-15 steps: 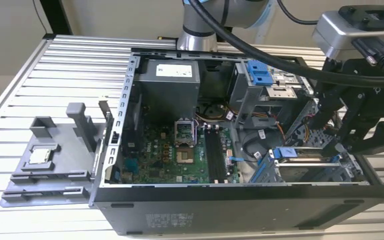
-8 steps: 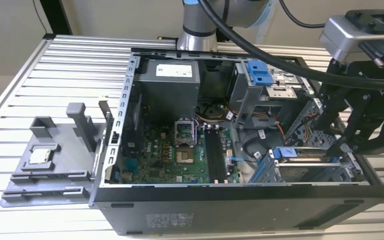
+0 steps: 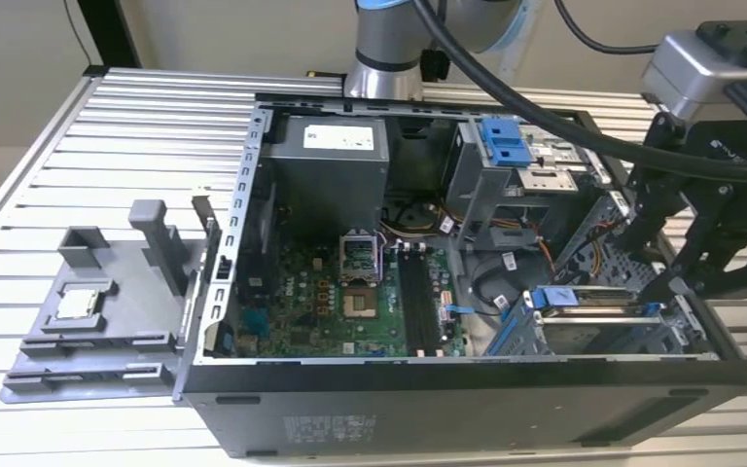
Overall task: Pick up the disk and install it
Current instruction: 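Insert the disk into the insertion slot, then insert the first disk wire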
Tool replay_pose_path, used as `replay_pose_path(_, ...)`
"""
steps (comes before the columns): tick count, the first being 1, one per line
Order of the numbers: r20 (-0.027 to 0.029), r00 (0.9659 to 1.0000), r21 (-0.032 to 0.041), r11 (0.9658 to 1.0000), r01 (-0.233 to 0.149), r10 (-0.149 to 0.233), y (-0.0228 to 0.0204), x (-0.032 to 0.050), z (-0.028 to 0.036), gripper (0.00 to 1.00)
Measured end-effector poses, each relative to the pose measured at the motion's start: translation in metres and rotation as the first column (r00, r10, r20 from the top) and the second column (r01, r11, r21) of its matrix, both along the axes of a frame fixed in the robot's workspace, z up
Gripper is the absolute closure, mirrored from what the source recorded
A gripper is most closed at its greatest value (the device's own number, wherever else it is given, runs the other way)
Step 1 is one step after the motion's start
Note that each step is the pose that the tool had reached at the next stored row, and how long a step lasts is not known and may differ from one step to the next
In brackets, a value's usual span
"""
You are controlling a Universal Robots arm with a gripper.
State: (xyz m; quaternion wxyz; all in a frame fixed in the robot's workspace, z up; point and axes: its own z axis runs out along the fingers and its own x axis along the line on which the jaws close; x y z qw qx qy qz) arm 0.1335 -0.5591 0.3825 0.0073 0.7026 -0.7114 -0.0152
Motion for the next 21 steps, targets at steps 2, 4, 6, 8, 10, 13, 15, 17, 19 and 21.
replay_pose_path(2,-0.0113,0.9999,0.036,0.9994,0.0,0.0,0.0,0.0007,-0.0001,0.0)
replay_pose_path(4,-0.0196,0.9998,0.0593,0.9982,0.001,0.001,0.0,0.0034,-0.0003,0.0)
replay_pose_path(6,-0.0247,0.9997,0.0596,0.9982,0.0,0.001,0.0003,0.0093,-0.0026,0.0)
replay_pose_path(8,-0.0252,0.9997,0.0588,0.9983,0.0,0.002,0.0026,0.0132,-0.0058,0.0)
replay_pose_path(10,-0.0252,0.9997,0.059,0.9983,-0.001,0.002,0.0065,0.0143,-0.0095,0.0)
replay_pose_path(13,-0.0253,0.9997,0.0589,0.9983,-0.001,0.003,0.0139,0.0157,-0.0139,0.0)
replay_pose_path(15,-0.027,0.9996,0.0591,0.9982,-0.001,0.003,0.0168,0.0194,-0.0164,0.0)
replay_pose_path(17,-0.0284,0.9996,0.0591,0.9983,-0.001,0.003,0.0193,0.0232,-0.0183,0.0)
replay_pose_path(19,-0.0308,0.9995,0.0589,0.9983,-0.002,0.004,0.0201,0.0271,-0.0191,0.0)
replay_pose_path(21,-0.0327,0.9994,0.059,0.9982,-0.007,0.009,0.0202,0.0315,-0.0197,0.0)
